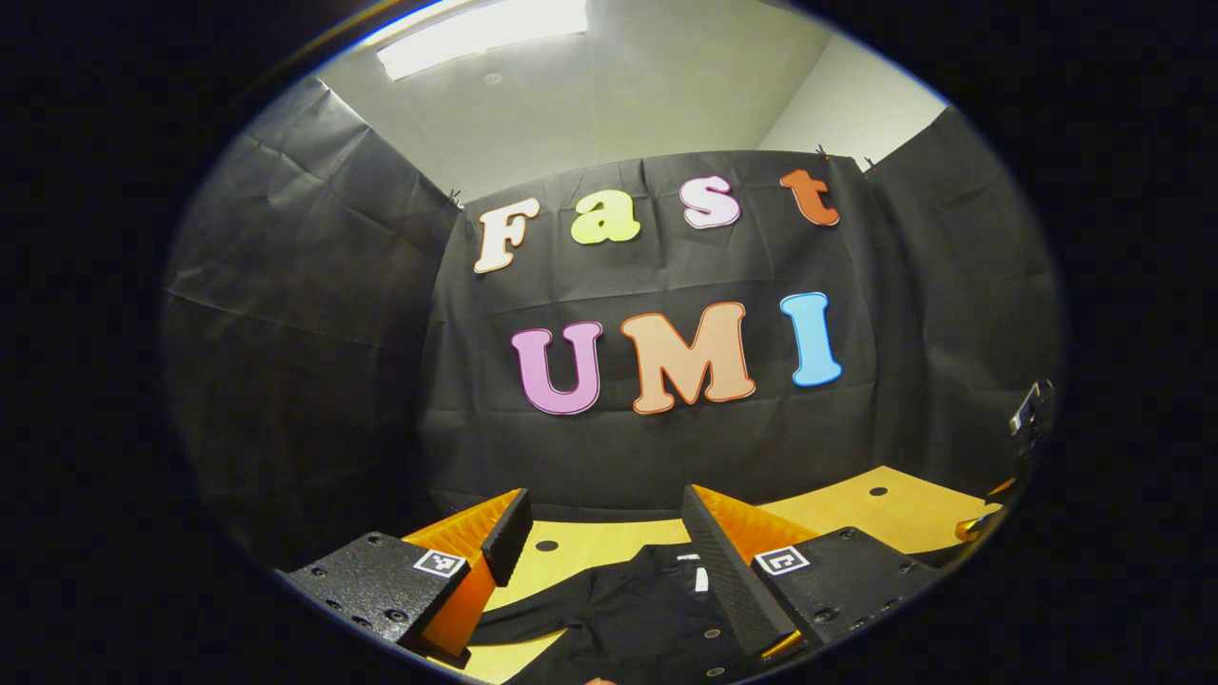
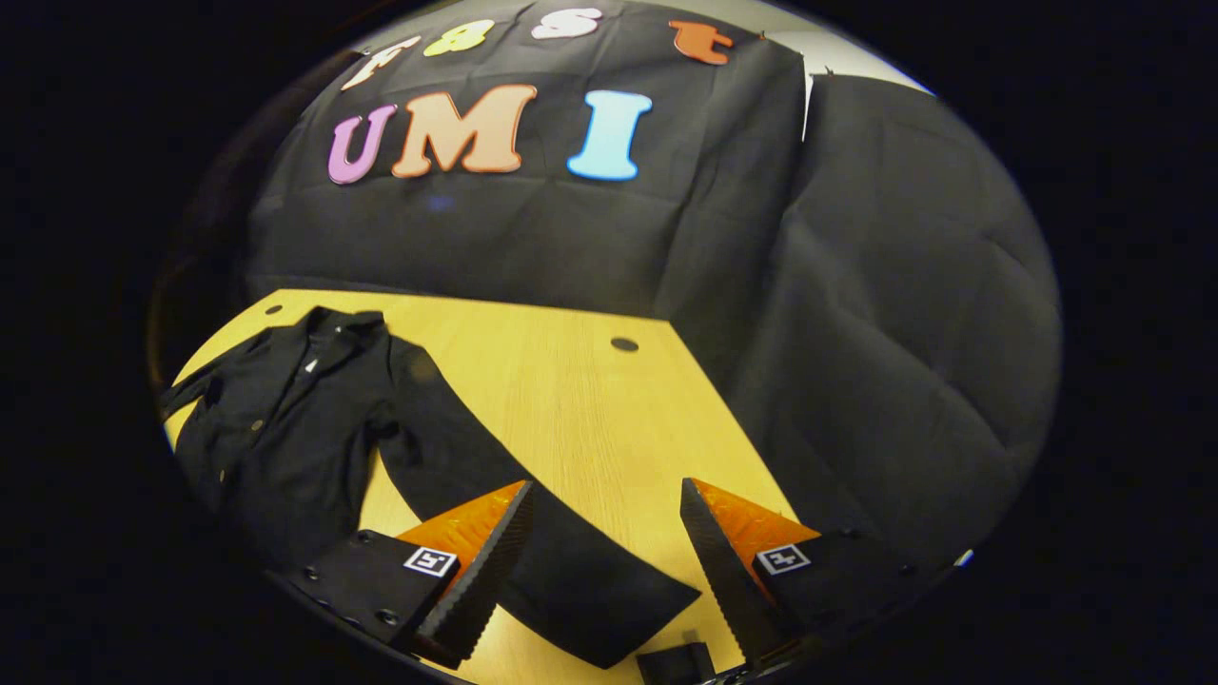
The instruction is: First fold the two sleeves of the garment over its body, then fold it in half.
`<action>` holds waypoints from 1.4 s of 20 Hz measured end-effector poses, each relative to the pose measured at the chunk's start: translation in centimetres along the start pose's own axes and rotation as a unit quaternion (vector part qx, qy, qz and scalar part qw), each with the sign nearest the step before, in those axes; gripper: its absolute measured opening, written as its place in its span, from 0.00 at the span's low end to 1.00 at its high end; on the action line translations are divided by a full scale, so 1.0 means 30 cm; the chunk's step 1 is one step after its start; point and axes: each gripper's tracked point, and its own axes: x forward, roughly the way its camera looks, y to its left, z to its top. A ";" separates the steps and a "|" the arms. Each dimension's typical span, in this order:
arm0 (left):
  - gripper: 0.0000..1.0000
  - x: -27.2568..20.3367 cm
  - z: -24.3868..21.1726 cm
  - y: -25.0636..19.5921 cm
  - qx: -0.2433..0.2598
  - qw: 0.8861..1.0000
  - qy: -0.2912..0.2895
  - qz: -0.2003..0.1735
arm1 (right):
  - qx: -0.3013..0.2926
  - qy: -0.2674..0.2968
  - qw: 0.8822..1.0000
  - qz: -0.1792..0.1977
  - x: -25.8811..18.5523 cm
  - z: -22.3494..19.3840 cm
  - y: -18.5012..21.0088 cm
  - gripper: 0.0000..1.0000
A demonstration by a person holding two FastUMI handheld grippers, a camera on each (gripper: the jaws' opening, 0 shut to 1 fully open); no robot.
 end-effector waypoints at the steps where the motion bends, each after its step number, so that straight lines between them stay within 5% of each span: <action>1: 0.95 0.004 -0.002 -0.011 0.001 1.000 0.002 0.001 | 0.000 0.025 1.000 -0.003 0.030 -0.038 -0.008 0.98; 8: 0.95 0.024 -0.030 -0.088 0.001 1.000 0.019 0.001 | 0.021 0.128 0.991 0.012 0.106 -0.281 -0.064 1.00; 17: 0.99 -0.015 -0.038 -0.145 0.002 1.000 0.025 0.013 | 0.056 0.182 0.979 0.078 0.125 -0.362 -0.045 0.97; 18: 0.94 -0.016 -0.034 -0.141 0.004 1.000 0.024 0.015 | 0.052 0.183 0.978 0.085 0.127 -0.360 -0.026 0.93; 23: 0.99 -0.013 -0.026 -0.122 0.001 1.000 0.018 0.013 | 0.045 0.168 0.981 0.091 0.109 -0.359 0.032 0.12; 28: 0.94 -0.022 -0.024 -0.017 0.010 1.000 0.010 0.014 | 0.114 0.136 0.981 0.071 0.090 -0.303 0.088 0.03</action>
